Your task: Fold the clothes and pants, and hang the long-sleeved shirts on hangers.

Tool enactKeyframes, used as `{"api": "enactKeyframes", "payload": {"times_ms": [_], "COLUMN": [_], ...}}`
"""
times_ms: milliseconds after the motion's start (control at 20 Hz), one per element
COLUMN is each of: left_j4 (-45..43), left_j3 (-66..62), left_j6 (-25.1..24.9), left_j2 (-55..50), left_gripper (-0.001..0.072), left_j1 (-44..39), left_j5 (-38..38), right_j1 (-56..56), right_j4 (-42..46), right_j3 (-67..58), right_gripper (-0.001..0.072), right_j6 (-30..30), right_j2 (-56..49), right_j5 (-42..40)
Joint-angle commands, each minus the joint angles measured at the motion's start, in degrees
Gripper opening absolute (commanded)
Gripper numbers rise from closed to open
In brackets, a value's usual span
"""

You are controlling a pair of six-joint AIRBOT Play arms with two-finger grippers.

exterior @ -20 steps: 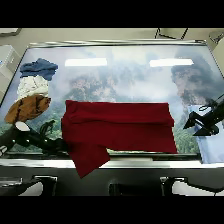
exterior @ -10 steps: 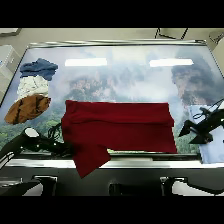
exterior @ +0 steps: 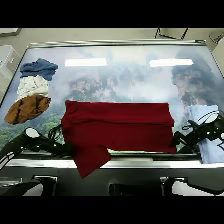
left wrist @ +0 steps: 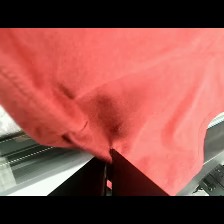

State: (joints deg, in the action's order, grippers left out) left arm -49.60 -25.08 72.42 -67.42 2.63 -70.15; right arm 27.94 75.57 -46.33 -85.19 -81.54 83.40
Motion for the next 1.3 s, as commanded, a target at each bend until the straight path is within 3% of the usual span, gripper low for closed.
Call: {"api": "enactKeyframes", "payload": {"times_ms": [0, 100, 300, 550, 850, 1050, 1250], "left_j4": [-0.3, -0.4, -2.7, -5.9, -5.9, -5.9, -5.4], "left_j3": [-1.0, -2.3, -6.8, -21.5, -45.6, -58.5, -63.5], "left_j6": [0.0, 0.0, 0.0, 1.5, 3.7, 5.2, 5.2], "left_j2": [0.1, 0.1, 1.5, -0.5, -17.3, -29.4, -37.3], "left_gripper": [0.0024, 0.0025, 0.0024, 0.0023, 0.0023, 0.0024, 0.0024], "left_j1": [0.1, 0.8, 4.0, 6.6, 5.9, 3.8, 1.9], "left_j5": [0.0, -0.5, -3.5, -3.1, -2.5, -3.5, -3.5], "right_j1": [0.0, 0.0, 0.0, -2.9, -9.0, -9.0, -9.0], "right_j4": [-3.3, -5.5, -8.0, -10.0, -7.1, -10.9, -14.2], "right_j3": [2.6, 2.6, -2.5, -19.1, -32.5, -34.7, -34.7], "right_gripper": [0.0336, 0.0043, 0.0034, 0.0033, 0.0034, 0.0036, 0.0037], "right_j6": [0.6, 0.6, 3.0, -1.7, -8.6, -8.7, -8.7], "right_j2": [-0.1, 0.0, 0.0, -0.2, -10.5, -15.3, -18.0], "right_j5": [-4.8, -4.9, -0.4, -0.8, -6.5, -10.1, -12.9]}}
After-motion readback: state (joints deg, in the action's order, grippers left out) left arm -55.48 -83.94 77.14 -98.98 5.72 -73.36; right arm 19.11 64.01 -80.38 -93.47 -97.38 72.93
